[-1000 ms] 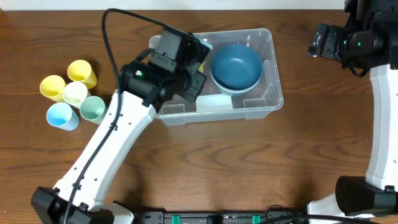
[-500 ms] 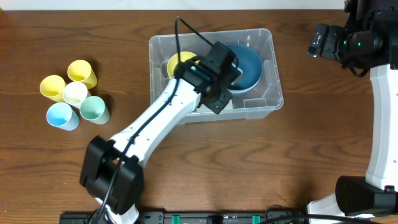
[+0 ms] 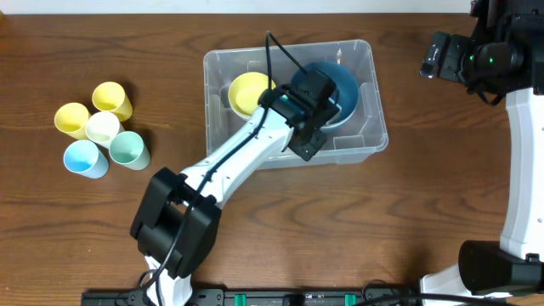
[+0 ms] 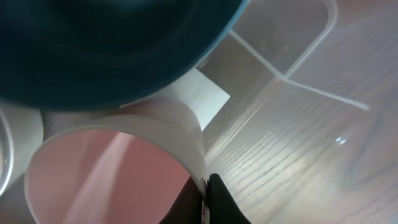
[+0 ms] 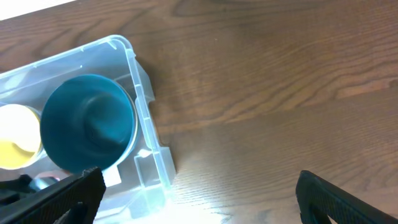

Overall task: Pack container
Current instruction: 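Carry the pink cup with the left gripper over the bin, then lower the pink cup into the bin front and release it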

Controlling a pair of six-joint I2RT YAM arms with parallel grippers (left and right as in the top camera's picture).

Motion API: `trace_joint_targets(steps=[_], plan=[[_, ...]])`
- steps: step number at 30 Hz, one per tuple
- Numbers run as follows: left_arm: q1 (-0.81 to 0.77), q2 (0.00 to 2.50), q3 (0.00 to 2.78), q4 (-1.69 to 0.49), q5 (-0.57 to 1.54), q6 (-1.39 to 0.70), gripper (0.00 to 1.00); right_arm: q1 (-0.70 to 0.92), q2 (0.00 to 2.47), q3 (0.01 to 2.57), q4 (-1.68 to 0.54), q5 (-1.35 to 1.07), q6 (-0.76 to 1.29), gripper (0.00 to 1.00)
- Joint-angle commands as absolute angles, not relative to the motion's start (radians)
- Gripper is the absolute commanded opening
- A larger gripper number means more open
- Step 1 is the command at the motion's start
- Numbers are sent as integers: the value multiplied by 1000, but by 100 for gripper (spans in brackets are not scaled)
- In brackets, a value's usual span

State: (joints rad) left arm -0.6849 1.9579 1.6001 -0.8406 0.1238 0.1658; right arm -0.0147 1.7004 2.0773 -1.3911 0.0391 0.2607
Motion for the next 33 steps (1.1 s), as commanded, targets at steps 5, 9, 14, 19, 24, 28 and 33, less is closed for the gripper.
trace_joint_targets(steps=[5,9,14,19,24,28,33], plan=[[-736,1994,1614,-849,123,183,6,-19,1694,2077,-1392,37,276,99],[-746,1994,1614,-846,123,183,6,-20,1694,2077,-1392,37,276,99],[-745,1994,1614,-847,117,183,30,-20,1694,2077,-1392,37,276,99],[-744,1988,1615,-847,35,183,34,-20,1694,2077,-1392,37,276,99],[-735,1925,1622,-854,-23,173,34,-20,1694,2077,-1392,37,276,99],[-706,1829,1622,-856,-43,125,42,-20,1694,2077,-1392,37,276,99],[-677,1720,1622,-856,-36,84,56,-20,1694,2077,-1392,37,276,99]])
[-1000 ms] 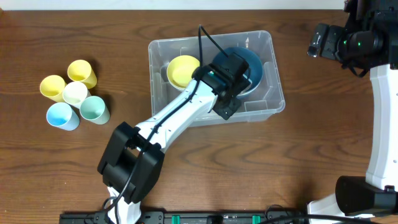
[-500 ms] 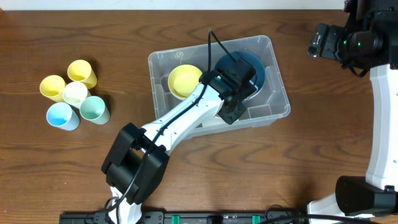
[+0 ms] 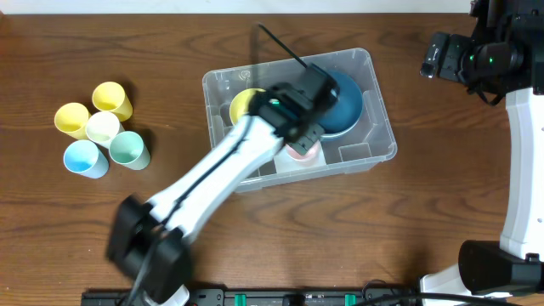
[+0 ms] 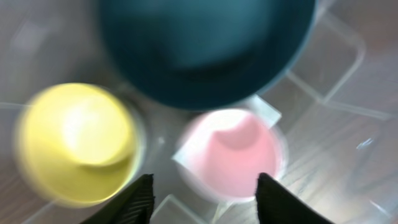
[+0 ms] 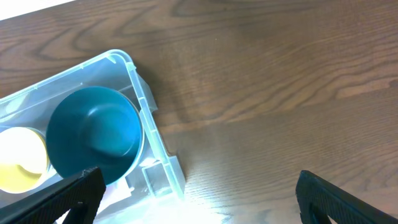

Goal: Pack container

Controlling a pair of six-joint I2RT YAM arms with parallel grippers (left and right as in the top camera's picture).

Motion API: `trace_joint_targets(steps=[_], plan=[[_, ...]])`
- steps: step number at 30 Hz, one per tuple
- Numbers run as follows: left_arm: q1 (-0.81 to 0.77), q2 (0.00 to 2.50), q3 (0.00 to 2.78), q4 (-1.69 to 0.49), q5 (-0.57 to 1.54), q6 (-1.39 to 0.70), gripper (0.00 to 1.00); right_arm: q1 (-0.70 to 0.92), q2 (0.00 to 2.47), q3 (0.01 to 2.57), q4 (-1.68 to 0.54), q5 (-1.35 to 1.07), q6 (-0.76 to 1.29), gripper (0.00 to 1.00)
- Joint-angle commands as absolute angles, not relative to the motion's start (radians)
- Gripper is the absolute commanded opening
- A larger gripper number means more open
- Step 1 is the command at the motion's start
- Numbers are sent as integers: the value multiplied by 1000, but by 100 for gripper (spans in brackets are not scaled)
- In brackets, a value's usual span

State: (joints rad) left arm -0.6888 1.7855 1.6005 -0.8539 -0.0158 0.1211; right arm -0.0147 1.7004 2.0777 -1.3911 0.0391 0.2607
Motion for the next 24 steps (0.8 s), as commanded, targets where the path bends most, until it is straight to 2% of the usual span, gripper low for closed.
trace_joint_targets(steps=[1,4,9,12,15,24], plan=[[-677,1708,1622,-859,-36,84,59,-19,1694,2077,-1392,37,276,99],[-677,1692,1622,-880,-35,82,59,-20,1694,2077,-1392,37,276,99],[-677,1689,1622,-992,-33,-39,61,-20,1694,2077,-1392,37,276,99],[-677,1668,1622,-1083,48,-94,61,-19,1694,2077,-1392,37,276,99],[-679,1620,1622,-1168,133,-130,60,-20,1694,2077,-1392,37,276,99],[-712,1450,1622,-1385,148,-213,60,-19,1694,2077,-1392,37,276,99]])
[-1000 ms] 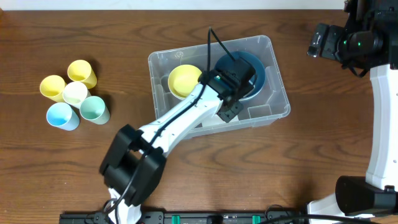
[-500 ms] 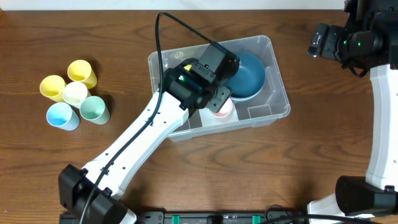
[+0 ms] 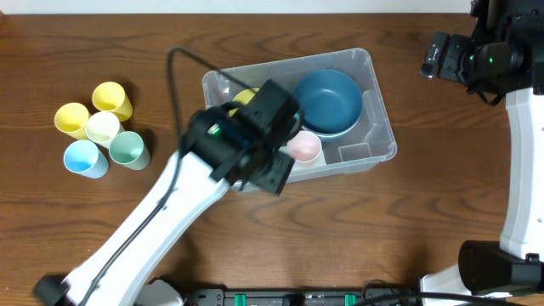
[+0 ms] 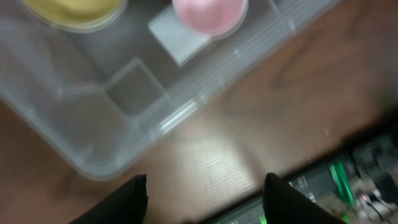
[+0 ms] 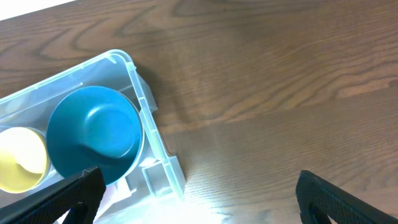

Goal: Pack container

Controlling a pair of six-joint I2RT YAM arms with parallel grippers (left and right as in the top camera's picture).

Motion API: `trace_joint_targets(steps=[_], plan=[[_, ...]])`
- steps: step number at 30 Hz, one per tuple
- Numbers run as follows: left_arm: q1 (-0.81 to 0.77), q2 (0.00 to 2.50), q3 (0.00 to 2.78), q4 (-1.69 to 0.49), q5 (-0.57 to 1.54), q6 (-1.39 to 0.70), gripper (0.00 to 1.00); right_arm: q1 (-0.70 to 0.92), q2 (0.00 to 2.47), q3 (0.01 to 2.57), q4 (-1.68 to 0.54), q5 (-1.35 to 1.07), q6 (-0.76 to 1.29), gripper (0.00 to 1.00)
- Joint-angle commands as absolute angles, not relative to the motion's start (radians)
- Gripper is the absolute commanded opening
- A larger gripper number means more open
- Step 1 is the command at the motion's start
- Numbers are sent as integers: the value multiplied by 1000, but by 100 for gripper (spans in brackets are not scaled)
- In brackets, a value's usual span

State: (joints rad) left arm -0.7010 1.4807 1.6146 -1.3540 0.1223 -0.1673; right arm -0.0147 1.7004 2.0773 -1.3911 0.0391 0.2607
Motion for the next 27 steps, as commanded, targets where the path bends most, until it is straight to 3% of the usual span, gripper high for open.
trace_joint_targets(steps=[1,13,27], plan=[[-717,1443,1622,-1413,148,-229,60,-20,1694,2077,-1392,37,276,99],[-748,1465,1477,-1419,146,-268,60,-19,1694,2077,-1392,37,276,99],[-668,1559,1215,-1083,146,-361,60,-20,1694,2077,-1392,37,276,99]])
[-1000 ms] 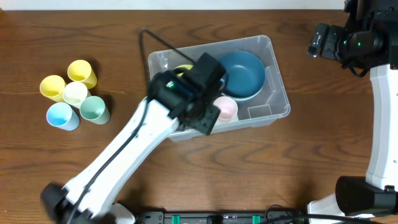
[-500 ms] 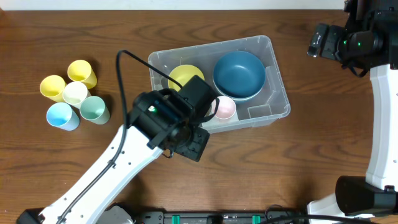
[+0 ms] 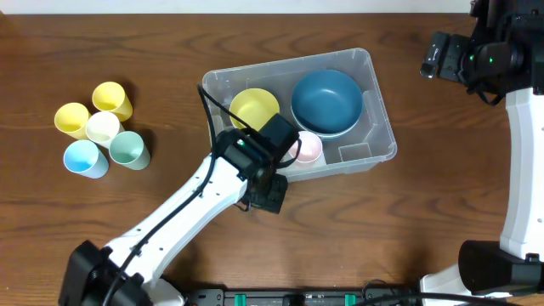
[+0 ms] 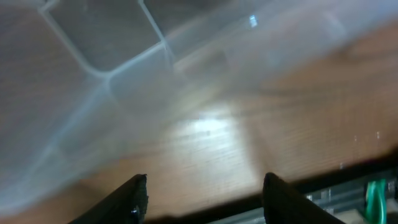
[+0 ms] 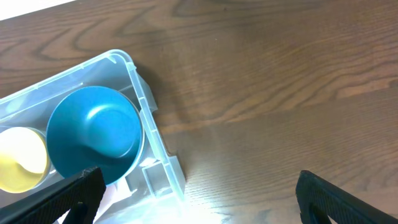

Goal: Pack container

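The clear plastic container (image 3: 376, 68) sits mid-table and holds a yellow bowl (image 3: 254, 109), a blue bowl (image 3: 326, 102) and a pink cup (image 3: 308, 150). My left gripper (image 3: 269, 195) hangs open and empty just outside the container's front wall. In the left wrist view its blurred wall (image 4: 124, 62) fills the top, and the left gripper (image 4: 202, 196) has only table wood between its fingers. My right gripper (image 3: 438, 55) is raised at the far right, and in the right wrist view the right gripper (image 5: 199, 199) is open with nothing in it. The blue bowl (image 5: 93, 134) shows there.
Several cups stand in a cluster at the left: two yellow (image 3: 111, 99), one cream (image 3: 103, 127), one green (image 3: 127, 150), one light blue (image 3: 85, 158). A black rail (image 3: 280, 297) runs along the table's front edge.
My left gripper has shifted from over the container's front part to just outside its front wall. The pink cup has left the left wrist view. The right arm is unchanged.
My left gripper was shut on the pink cup's rim inside the container, beside the blue bowl. Then it stood open above the cup, which rested in the container. Later it was over the front wall, and now it is outside it, empty.
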Controlling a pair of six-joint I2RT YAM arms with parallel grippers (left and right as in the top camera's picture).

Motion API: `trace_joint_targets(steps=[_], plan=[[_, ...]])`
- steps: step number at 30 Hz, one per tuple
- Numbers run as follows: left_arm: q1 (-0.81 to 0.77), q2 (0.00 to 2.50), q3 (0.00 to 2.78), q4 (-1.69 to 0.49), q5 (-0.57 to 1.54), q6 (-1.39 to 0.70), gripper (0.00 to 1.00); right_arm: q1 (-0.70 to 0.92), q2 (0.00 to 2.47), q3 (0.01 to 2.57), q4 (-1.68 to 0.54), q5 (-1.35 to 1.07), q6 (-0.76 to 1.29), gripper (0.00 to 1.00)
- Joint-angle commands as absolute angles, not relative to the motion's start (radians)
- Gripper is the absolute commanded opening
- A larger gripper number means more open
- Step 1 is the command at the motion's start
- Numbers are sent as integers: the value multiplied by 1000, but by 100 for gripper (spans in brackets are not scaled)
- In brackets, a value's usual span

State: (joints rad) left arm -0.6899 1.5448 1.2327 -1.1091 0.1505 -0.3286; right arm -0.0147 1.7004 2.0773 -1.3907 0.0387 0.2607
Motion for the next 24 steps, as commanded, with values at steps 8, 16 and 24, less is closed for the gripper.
trace_joint_targets(steps=[8,16,24], plan=[[-610,1591,1206,-997,133,-360,60,-20,1694,2077,-1392,37,276,99],[-593,1592,1206,-981,128,-360,60,-19,1694,2077,-1392,37,276,99],[-649,1495,1285,-1036,142,-335,58,-20,1694,2077,-1392,37,276,99]])
